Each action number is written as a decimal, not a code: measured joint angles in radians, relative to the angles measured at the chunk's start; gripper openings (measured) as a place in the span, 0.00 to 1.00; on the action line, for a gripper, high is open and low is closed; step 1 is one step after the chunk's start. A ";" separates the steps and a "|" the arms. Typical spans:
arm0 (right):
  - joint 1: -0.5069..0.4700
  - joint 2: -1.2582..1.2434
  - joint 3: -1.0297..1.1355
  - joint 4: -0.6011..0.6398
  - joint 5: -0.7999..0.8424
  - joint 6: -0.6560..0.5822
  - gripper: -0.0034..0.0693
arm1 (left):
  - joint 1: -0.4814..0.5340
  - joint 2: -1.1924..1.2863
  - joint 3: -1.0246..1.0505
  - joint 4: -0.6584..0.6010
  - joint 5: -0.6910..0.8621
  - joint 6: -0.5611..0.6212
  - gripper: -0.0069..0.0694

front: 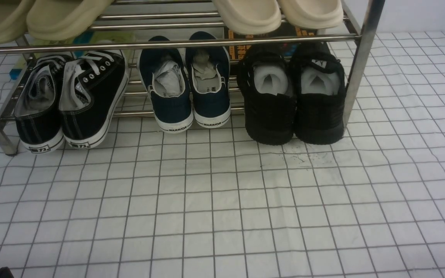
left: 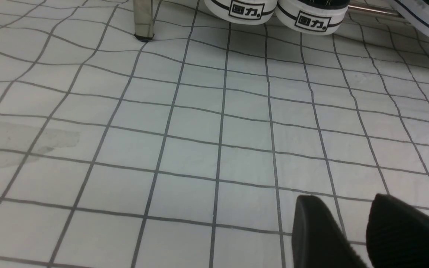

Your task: Take the shoes off the shelf with your hand from the white checkered tablecloth.

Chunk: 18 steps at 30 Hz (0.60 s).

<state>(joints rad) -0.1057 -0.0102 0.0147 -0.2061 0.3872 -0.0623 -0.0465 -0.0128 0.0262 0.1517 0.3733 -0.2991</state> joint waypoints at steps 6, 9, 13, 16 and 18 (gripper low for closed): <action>0.000 0.000 0.009 0.295 -0.095 0.249 0.38 | 0.000 0.000 0.000 0.000 0.000 0.000 0.41; 0.000 0.000 0.009 0.518 -0.147 0.444 0.38 | 0.000 0.000 0.000 0.000 0.000 0.000 0.41; 0.000 0.000 0.009 0.689 -0.173 0.588 0.38 | 0.000 0.000 0.000 0.000 0.000 0.000 0.41; 0.000 0.000 0.010 0.777 -0.188 0.648 0.38 | 0.000 0.000 0.000 0.000 0.000 0.000 0.41; 0.000 0.000 0.010 0.790 -0.195 0.649 0.37 | 0.000 0.000 0.000 0.000 0.000 0.000 0.41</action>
<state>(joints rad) -0.1057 -0.0102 0.0249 0.5842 0.1926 0.5872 -0.0465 -0.0128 0.0262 0.1517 0.3733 -0.2991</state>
